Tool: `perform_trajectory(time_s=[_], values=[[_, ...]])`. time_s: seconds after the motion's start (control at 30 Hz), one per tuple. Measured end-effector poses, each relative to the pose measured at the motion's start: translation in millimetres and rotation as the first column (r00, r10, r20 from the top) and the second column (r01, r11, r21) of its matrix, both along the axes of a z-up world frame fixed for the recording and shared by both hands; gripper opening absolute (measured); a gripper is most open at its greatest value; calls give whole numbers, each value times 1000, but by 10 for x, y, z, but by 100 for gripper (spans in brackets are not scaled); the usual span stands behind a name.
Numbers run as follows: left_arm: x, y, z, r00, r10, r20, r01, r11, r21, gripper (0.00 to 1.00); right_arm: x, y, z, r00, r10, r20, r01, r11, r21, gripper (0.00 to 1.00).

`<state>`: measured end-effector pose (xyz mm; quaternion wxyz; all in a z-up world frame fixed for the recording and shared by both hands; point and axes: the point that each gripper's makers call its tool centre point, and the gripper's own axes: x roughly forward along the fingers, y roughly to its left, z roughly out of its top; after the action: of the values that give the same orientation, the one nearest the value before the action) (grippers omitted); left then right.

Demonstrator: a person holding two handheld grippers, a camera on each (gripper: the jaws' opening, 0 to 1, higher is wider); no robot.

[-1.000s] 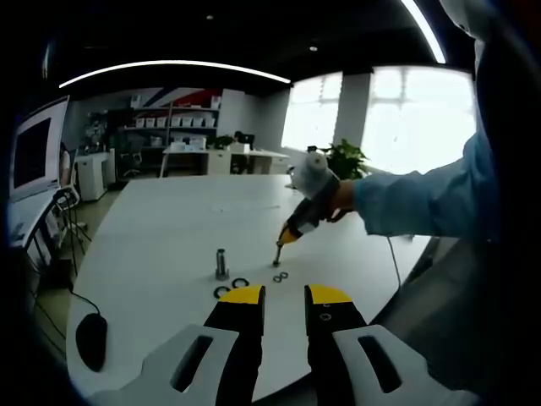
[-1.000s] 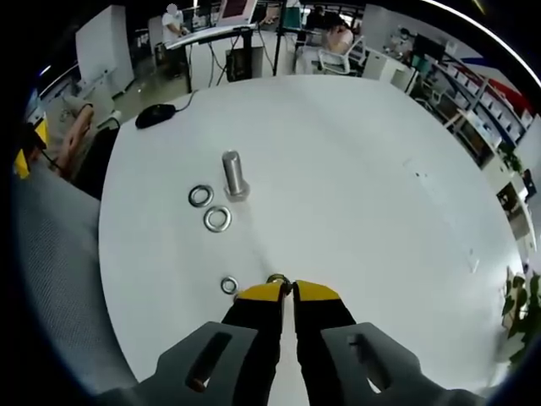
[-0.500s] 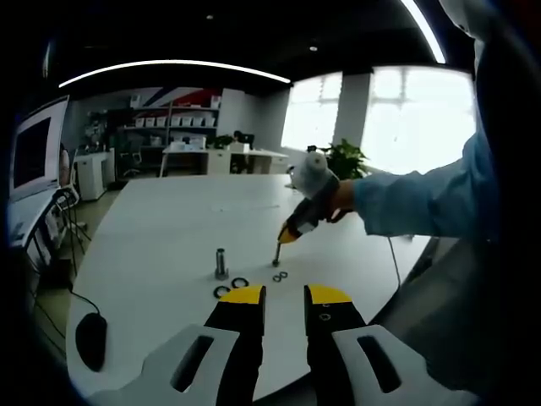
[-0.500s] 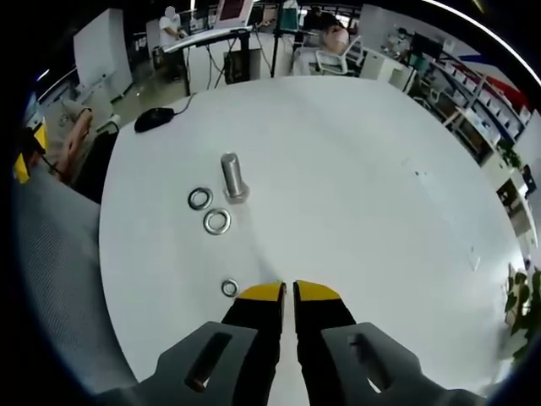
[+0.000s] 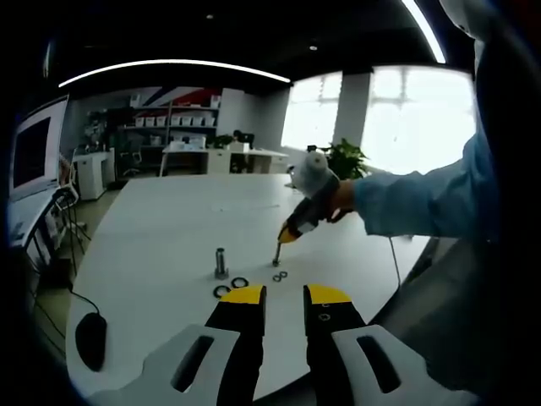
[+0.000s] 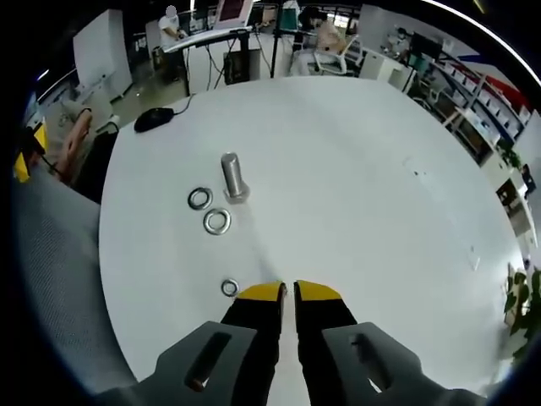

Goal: Place the washer onto the threaded stud by aligning its center hole with the stud, sliding it down to the base, and recovering from edge contact or off-axis alignment until the washer reaches the visible bottom stop.

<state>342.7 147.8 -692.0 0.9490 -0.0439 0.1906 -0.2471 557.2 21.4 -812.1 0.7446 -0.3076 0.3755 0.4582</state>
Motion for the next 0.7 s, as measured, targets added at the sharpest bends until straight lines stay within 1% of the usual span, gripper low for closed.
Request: perform_trajectory(time_s=[0.1,0.23,0.33,0.53,0.57,0.7], values=[[-11,-9,2,1000,-1,0,1,1000,-1,15,5,-19,9,1000,-12,14,12,1000,-2,11],[-4,7,-20,1000,0,1,0,1000,-2,15,-24,-26,15,1000,-16,12,16,1000,7,11],[2,6,-22,1000,0,1,0,1000,-3,15,8,-51,75,999,-43,33,42,999,32,11],[3,4,-22,1000,-1,0,1,1000,-4,15,11,-134,114,996,-86,29,85,995,57,11],[1,3,-23,1000,-1,-1,1,1000,-3,15,8,-162,117,994,-103,26,102,993,66,11],[2,4,-20,1000,0,0,0,1000,-4,15,-47,-242,77,992,-122,16,120,991,65,11]])
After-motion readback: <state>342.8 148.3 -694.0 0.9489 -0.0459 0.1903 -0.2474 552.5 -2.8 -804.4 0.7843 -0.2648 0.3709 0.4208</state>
